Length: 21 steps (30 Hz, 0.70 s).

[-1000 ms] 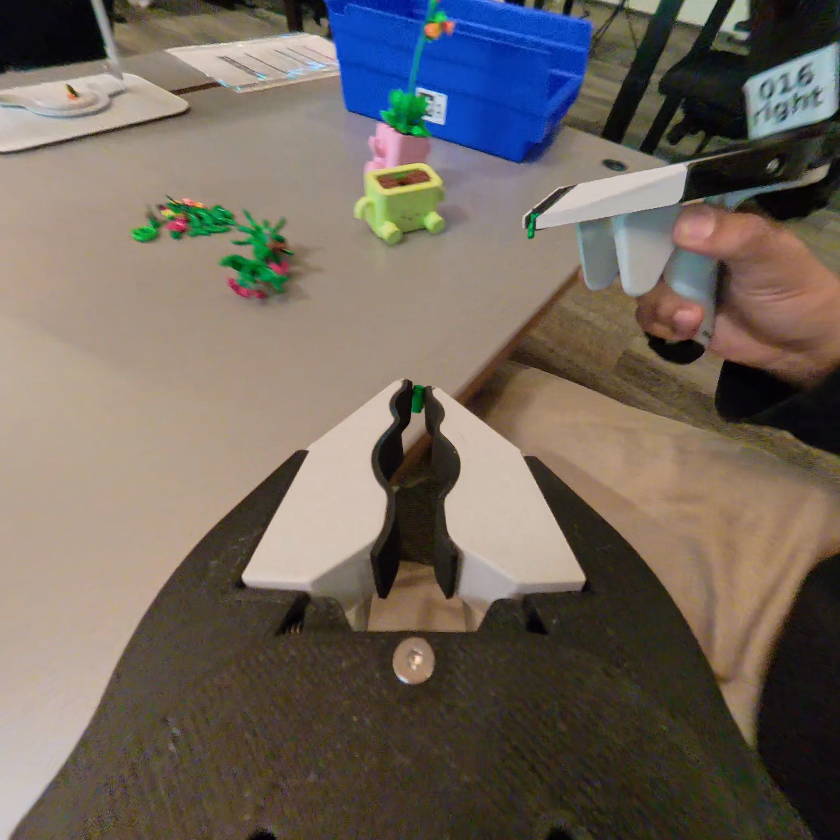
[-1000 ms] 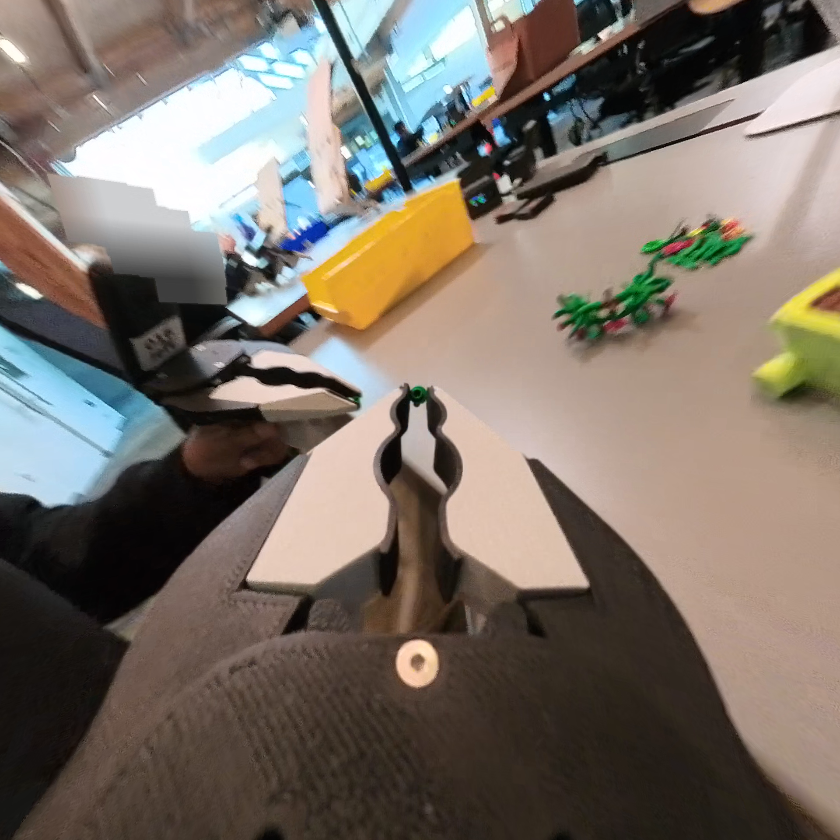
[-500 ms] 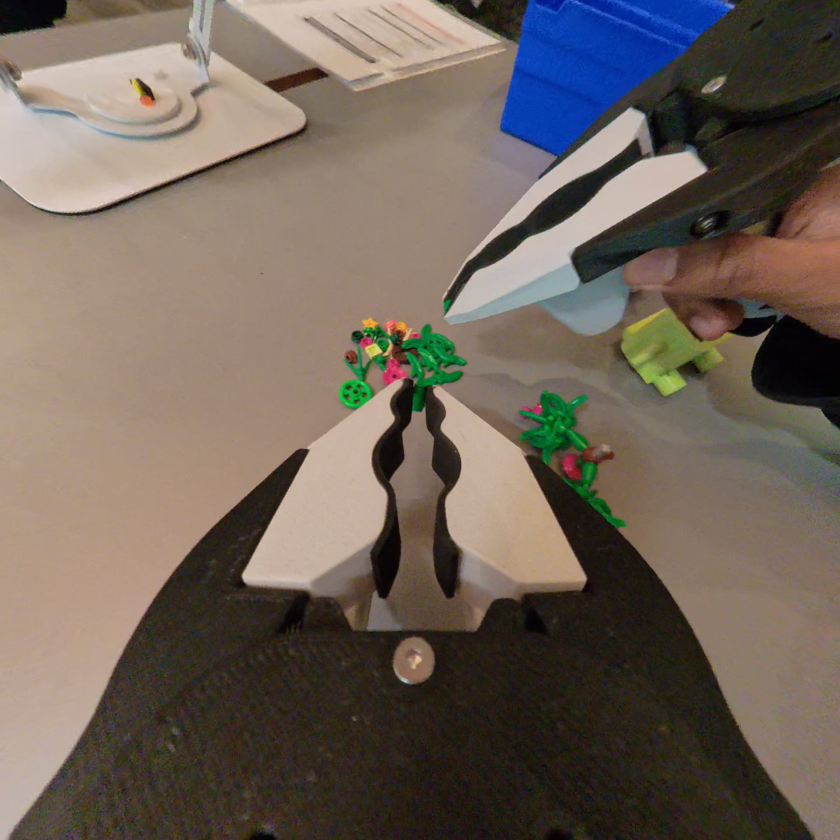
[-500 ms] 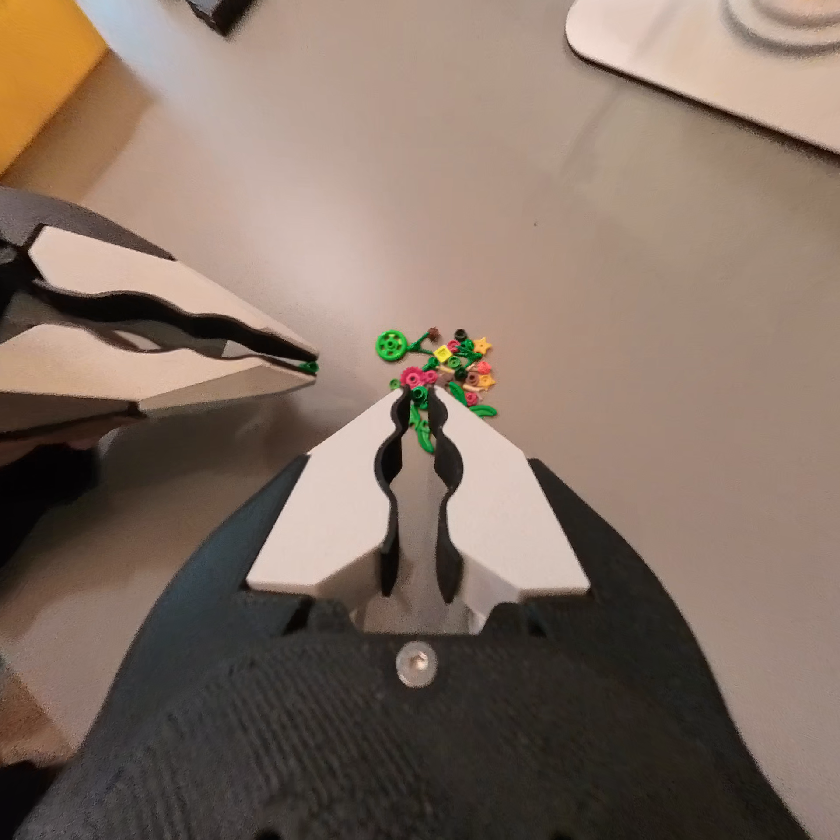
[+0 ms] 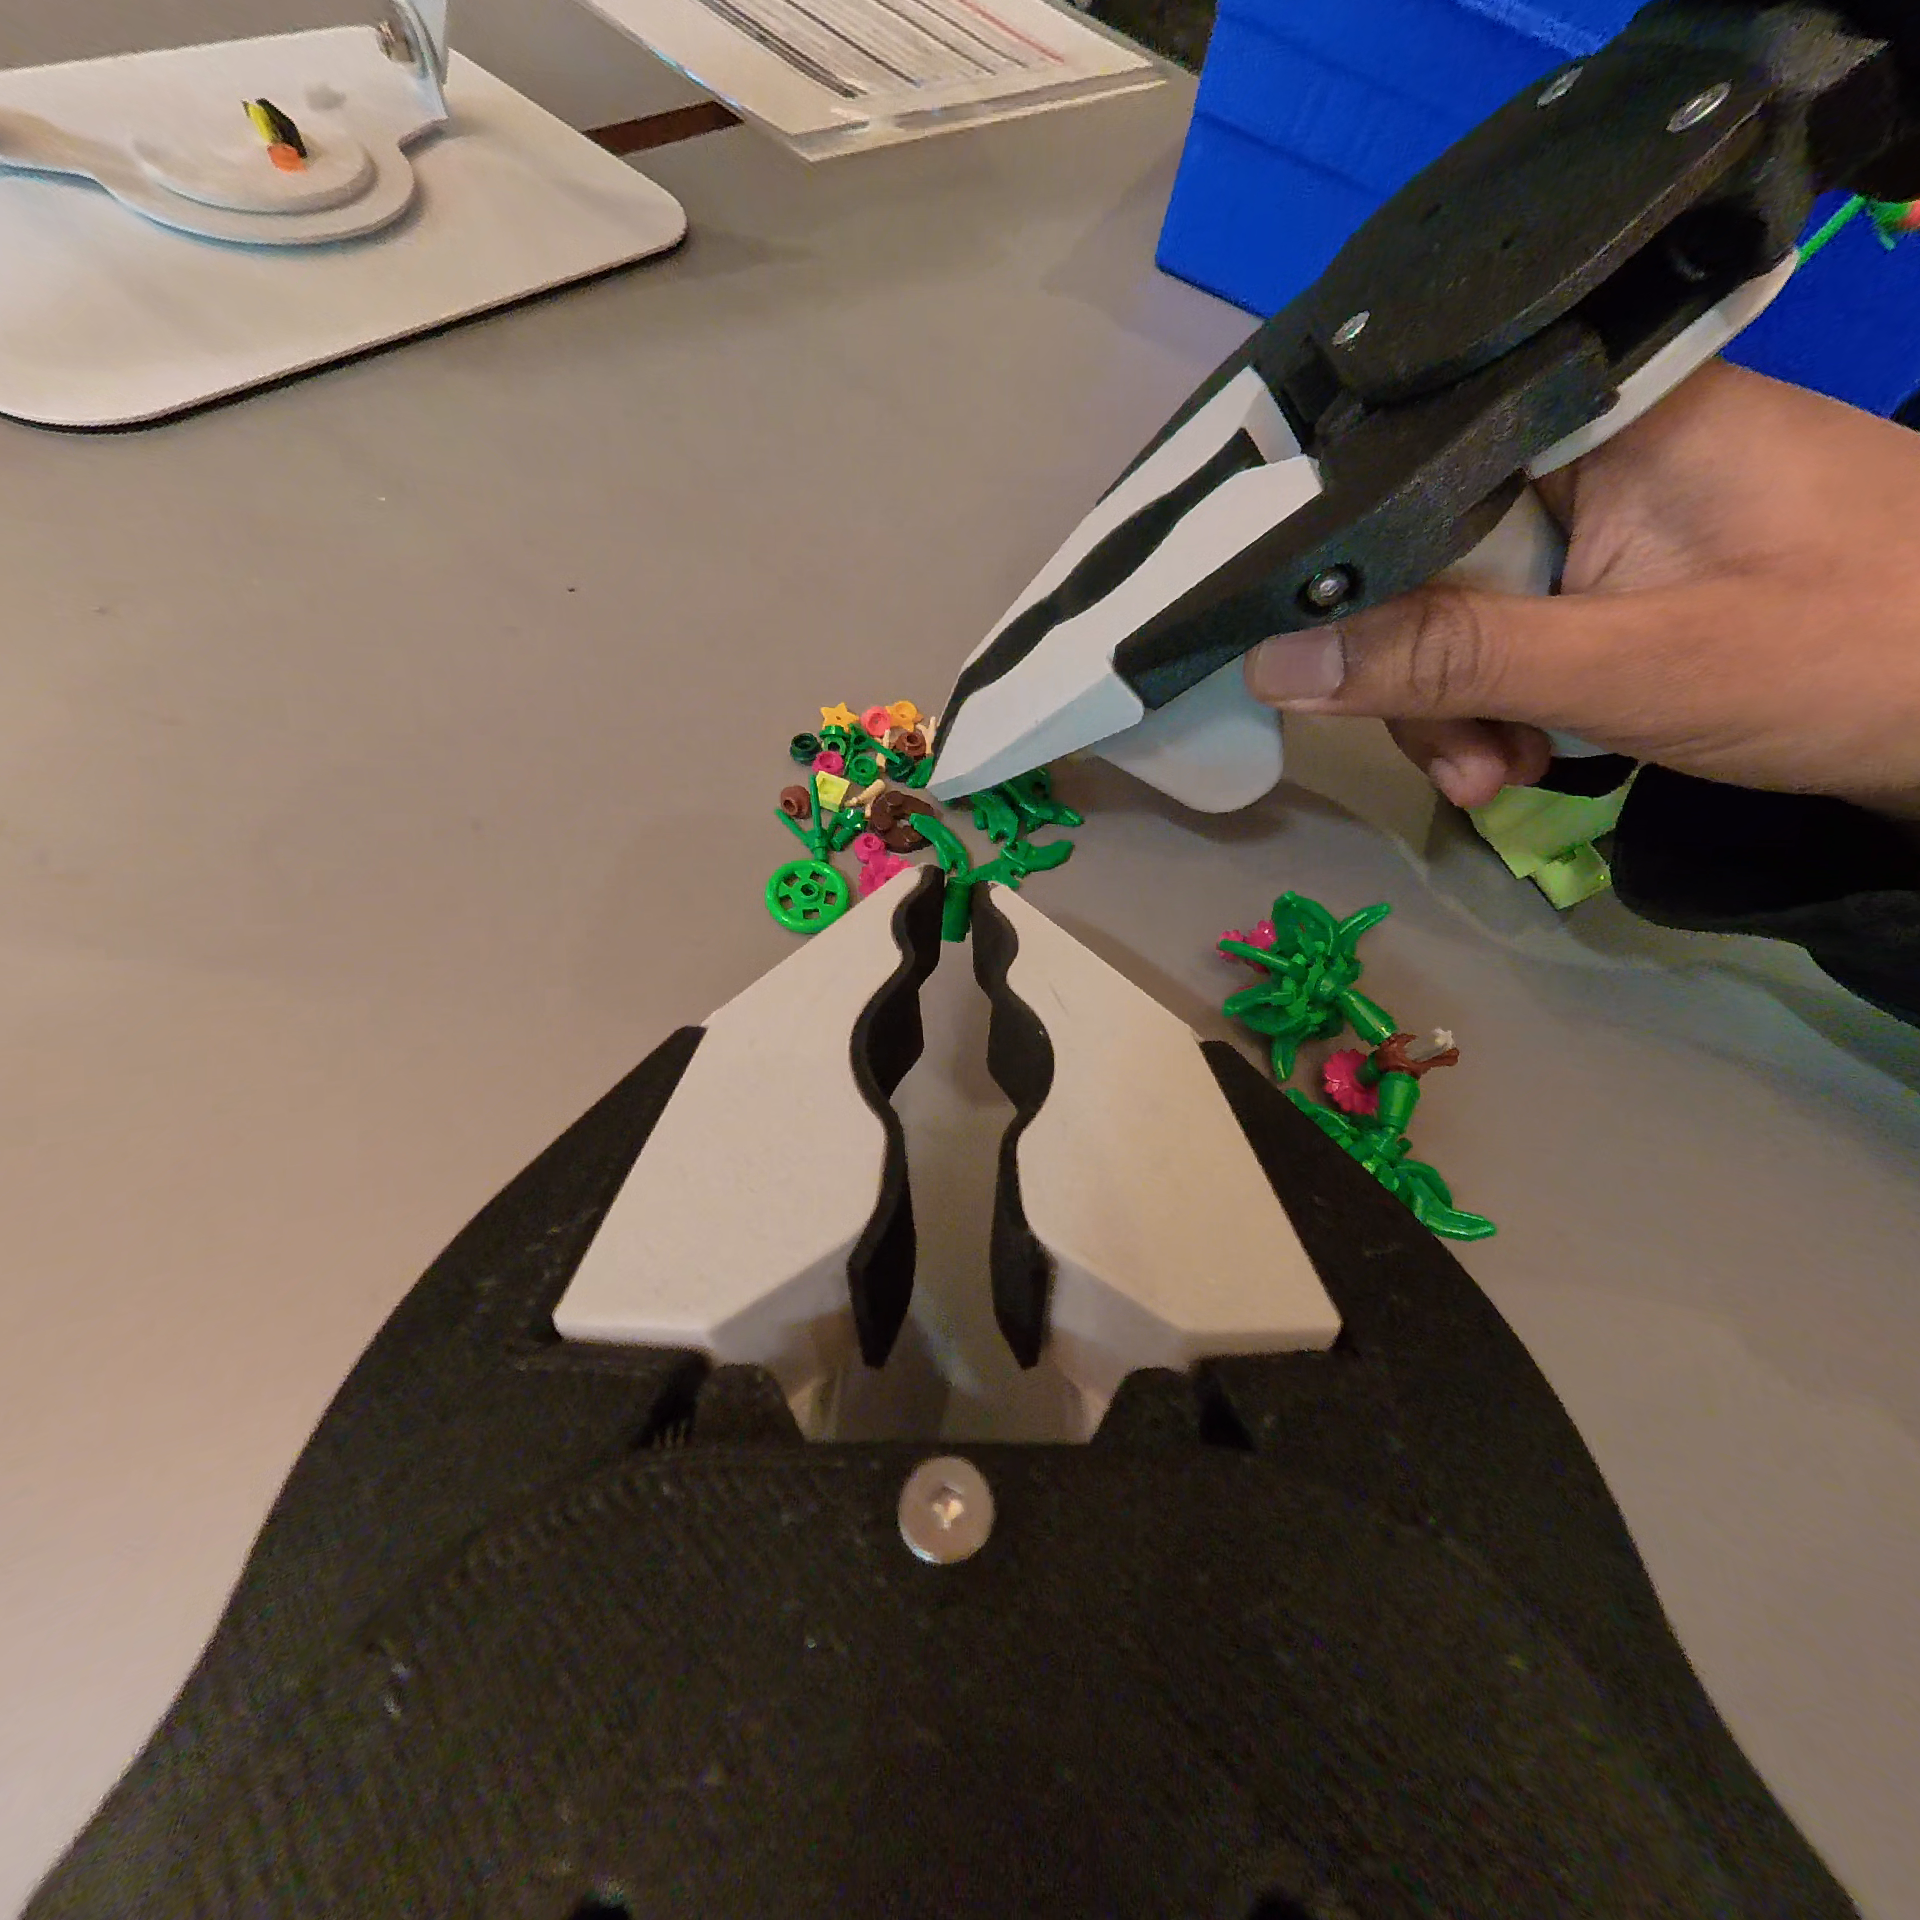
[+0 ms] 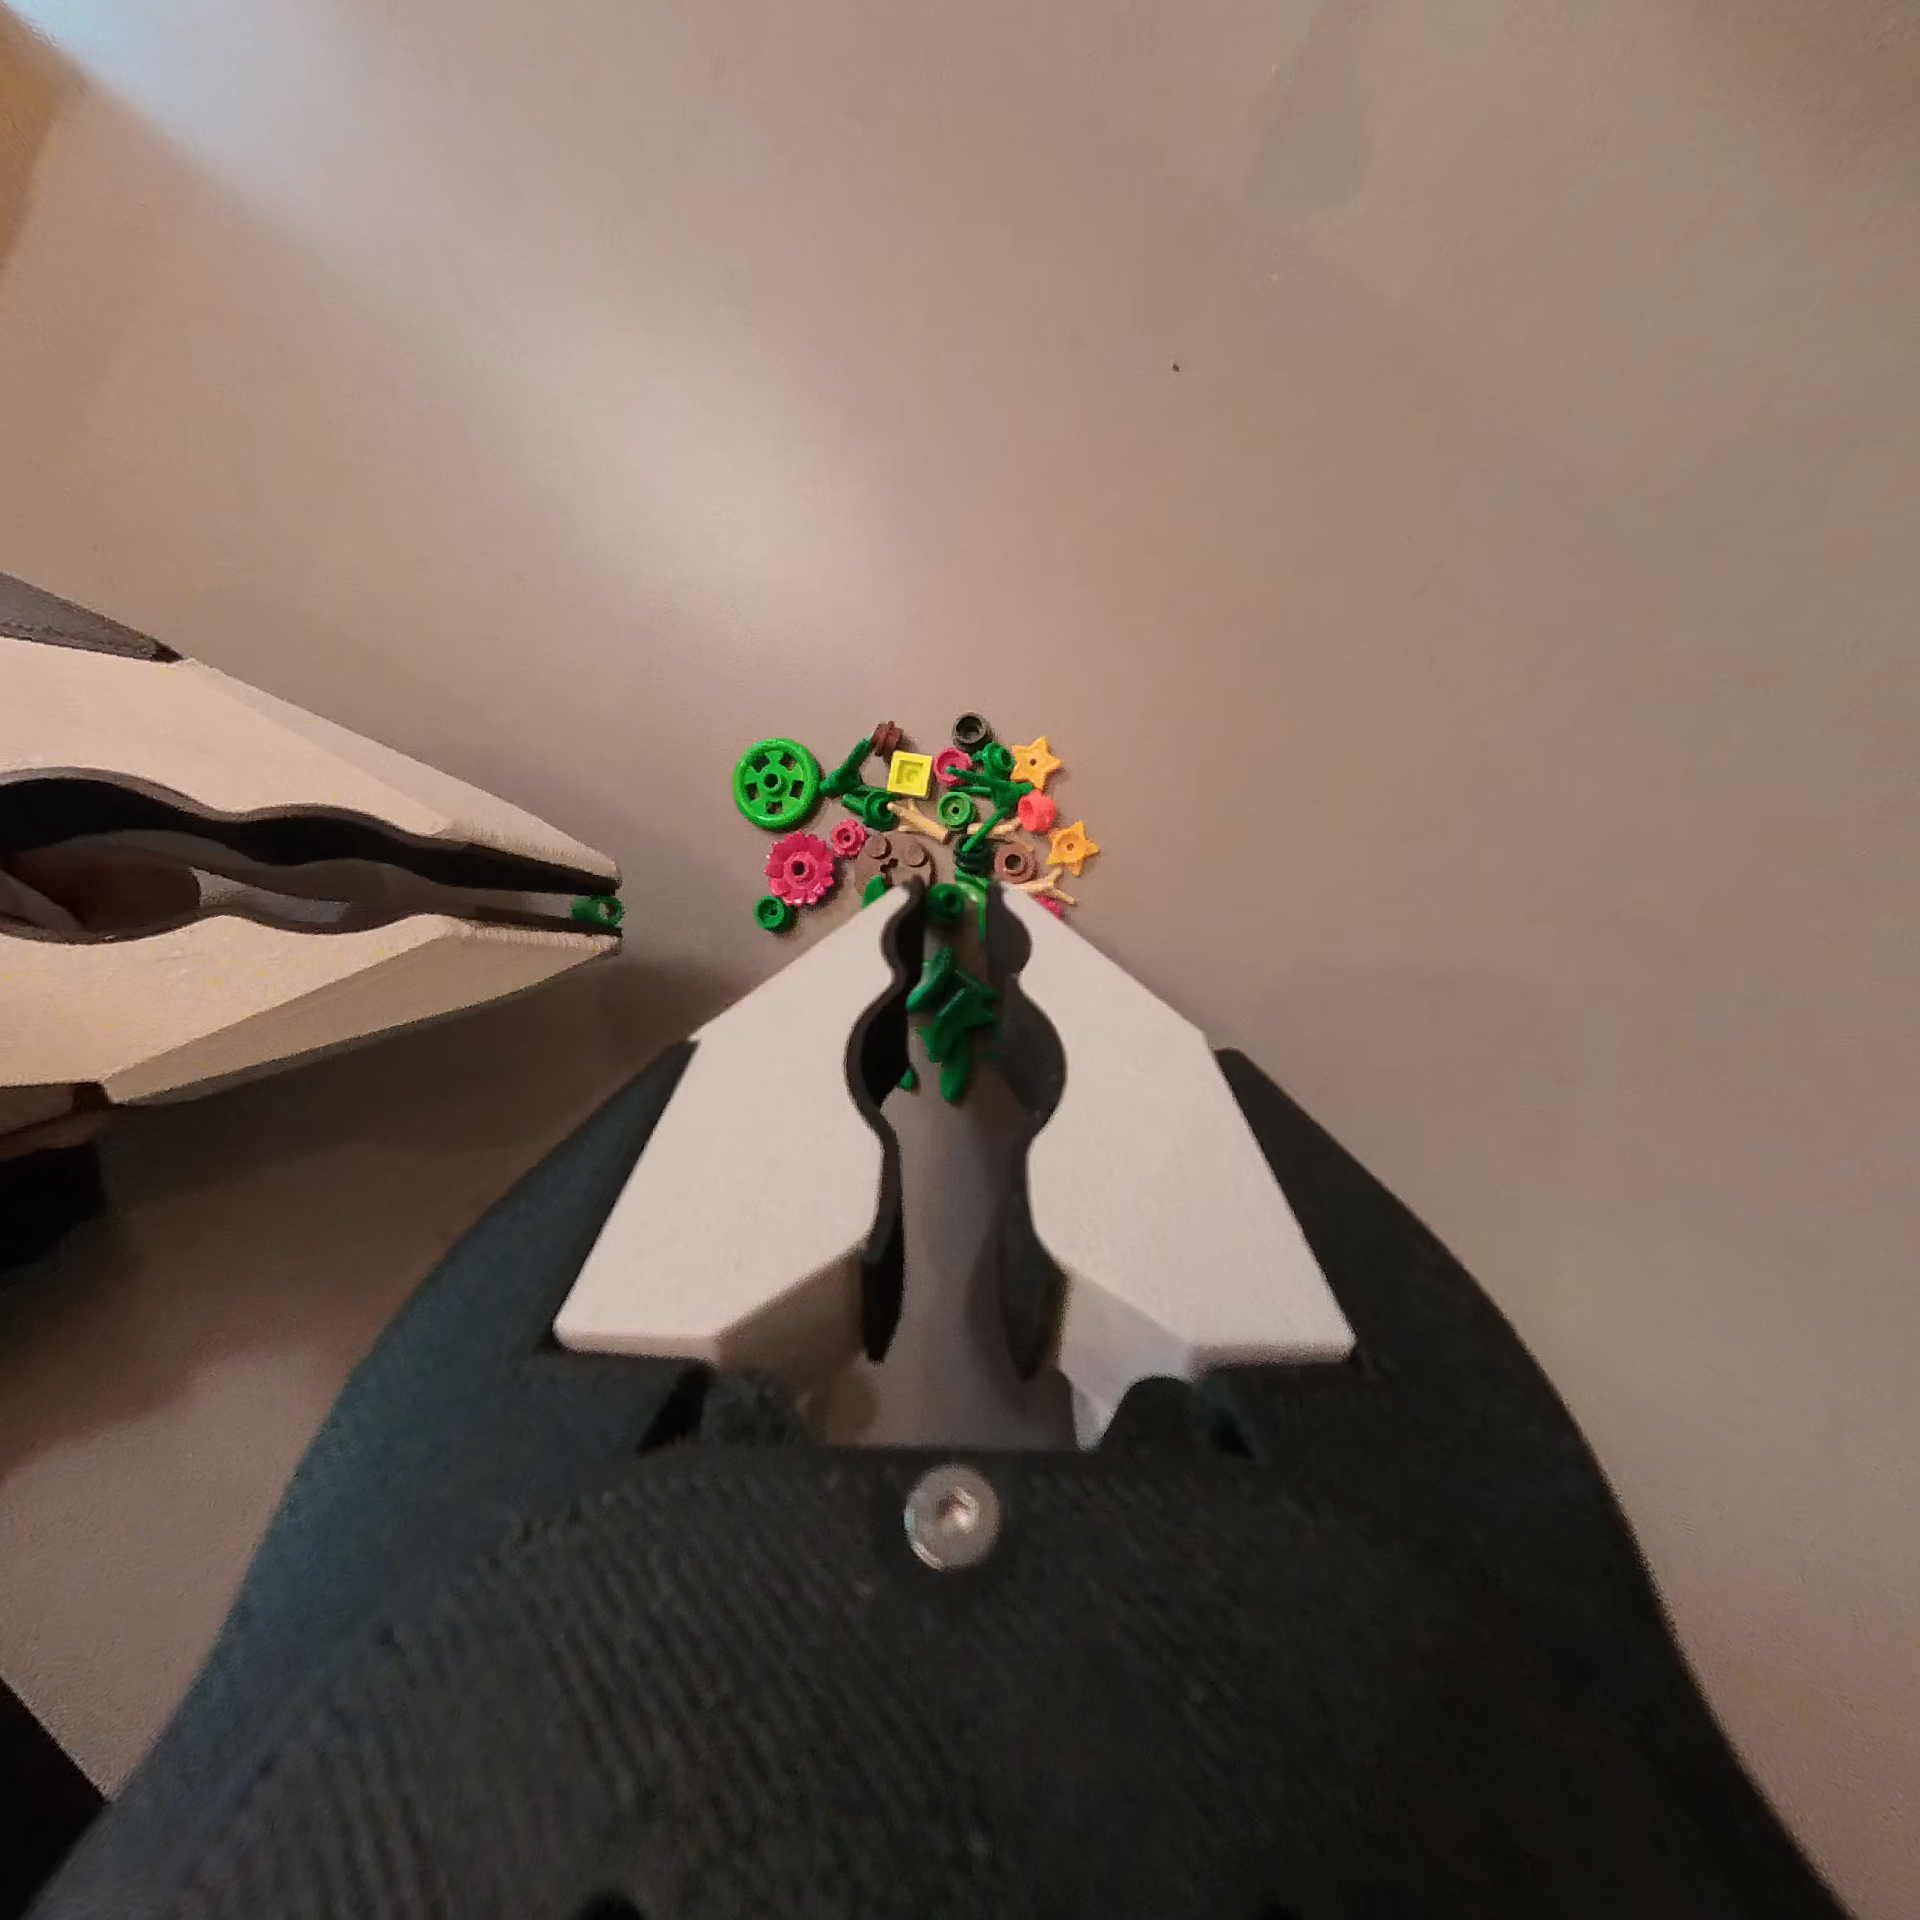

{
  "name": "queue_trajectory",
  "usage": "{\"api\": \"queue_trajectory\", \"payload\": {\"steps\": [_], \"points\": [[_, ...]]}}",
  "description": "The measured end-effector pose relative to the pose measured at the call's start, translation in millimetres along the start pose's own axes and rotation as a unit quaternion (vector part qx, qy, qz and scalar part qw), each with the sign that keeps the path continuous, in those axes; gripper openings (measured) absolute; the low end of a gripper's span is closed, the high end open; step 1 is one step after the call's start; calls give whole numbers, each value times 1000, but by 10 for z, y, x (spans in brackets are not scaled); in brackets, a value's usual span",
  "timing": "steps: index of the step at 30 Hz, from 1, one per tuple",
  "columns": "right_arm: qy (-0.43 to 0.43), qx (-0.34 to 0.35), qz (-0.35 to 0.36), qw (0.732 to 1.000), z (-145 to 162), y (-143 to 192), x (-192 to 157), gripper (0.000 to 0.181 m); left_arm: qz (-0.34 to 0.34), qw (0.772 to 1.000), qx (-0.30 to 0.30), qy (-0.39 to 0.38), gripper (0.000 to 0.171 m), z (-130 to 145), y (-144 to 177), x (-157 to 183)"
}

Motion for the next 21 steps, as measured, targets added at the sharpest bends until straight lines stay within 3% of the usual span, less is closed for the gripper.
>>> {"api": "queue_trajectory", "payload": {"steps": [8, 21], "points": [[-16, 53, -9, 998, -66, 212, -41, 18, -5, 1000, -3, 0, 1, 7, 5, 1], [-3, 167, -24, 986, 59, 1037, -150, 19, 2, 999, -49, 7, 2, 31, -162, 20]]}}
Point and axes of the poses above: each gripper's, where its closed fingertips meet, y back along the fingers, z out of its underside, x = y × z across the jaws, the point moved 6 cm from there along y, back along the fingers, and after that the axes turned 14 degrees about z, right-handed, at the moved point
